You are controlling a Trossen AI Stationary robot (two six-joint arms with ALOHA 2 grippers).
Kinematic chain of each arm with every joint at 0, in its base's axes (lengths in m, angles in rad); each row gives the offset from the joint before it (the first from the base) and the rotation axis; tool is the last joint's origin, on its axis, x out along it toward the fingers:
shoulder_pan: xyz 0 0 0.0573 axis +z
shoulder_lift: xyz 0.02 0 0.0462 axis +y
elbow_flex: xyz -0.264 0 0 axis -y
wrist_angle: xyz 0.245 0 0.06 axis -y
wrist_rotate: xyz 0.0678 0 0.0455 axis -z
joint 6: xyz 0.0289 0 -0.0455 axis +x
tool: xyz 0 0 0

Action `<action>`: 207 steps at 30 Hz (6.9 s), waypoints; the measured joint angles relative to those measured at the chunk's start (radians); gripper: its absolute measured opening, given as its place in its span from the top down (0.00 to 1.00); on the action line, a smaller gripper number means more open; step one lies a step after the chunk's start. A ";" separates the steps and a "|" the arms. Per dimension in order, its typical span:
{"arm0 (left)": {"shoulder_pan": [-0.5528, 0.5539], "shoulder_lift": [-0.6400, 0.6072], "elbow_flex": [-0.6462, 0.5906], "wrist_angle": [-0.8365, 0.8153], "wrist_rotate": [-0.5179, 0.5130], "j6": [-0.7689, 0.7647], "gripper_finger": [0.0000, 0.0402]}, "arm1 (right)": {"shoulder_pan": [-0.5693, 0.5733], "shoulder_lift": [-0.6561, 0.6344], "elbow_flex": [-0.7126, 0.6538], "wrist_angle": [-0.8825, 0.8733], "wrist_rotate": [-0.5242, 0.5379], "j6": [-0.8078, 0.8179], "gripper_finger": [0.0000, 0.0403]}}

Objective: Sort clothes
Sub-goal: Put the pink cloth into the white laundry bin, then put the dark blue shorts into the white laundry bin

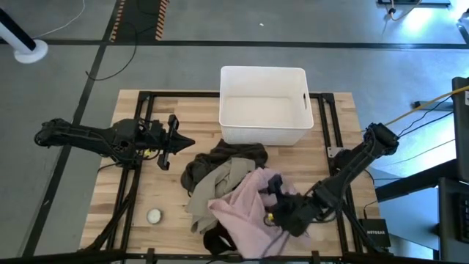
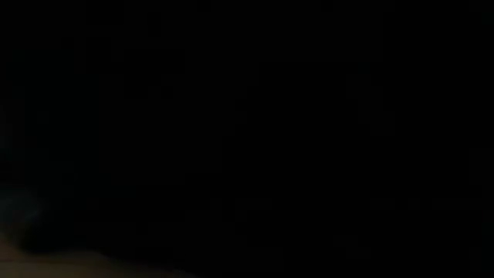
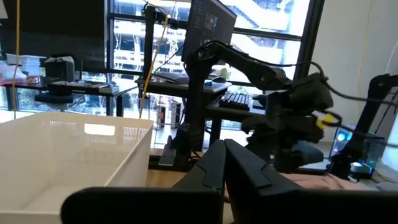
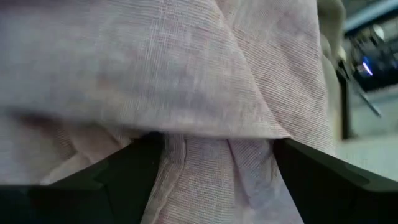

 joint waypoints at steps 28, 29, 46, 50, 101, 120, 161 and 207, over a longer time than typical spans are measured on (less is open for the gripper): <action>0.002 0.000 0.000 0.002 0.000 -0.007 1.00 | -0.200 -0.125 -0.005 -0.025 -0.362 0.026 0.94; 0.002 0.000 0.000 0.002 0.000 -0.007 1.00 | -0.201 -0.149 0.004 -0.025 -0.359 0.025 0.96; 0.002 0.000 0.000 0.002 -0.018 0.000 1.00 | -0.277 -0.439 0.211 -0.001 0.001 -0.133 0.96; 0.002 0.000 0.000 0.002 -0.018 0.000 1.00 | -0.351 -0.449 0.297 0.002 0.065 -0.209 0.96; 0.002 0.000 -0.001 0.002 -0.018 0.018 1.00 | -1.060 -0.212 0.337 -0.144 -0.081 -0.383 0.95; 0.002 0.000 -0.001 0.001 -0.018 0.015 1.00 | -1.097 -0.203 0.063 -0.215 -0.063 -0.233 0.65; 0.001 0.000 -0.001 -0.008 -0.018 -0.082 1.00 | -0.001 0.051 0.381 -0.525 -0.240 0.391 0.44; 0.002 0.000 -0.001 -0.007 -0.018 -0.093 1.00 | -0.069 -0.073 -0.123 -0.054 -0.381 0.366 0.91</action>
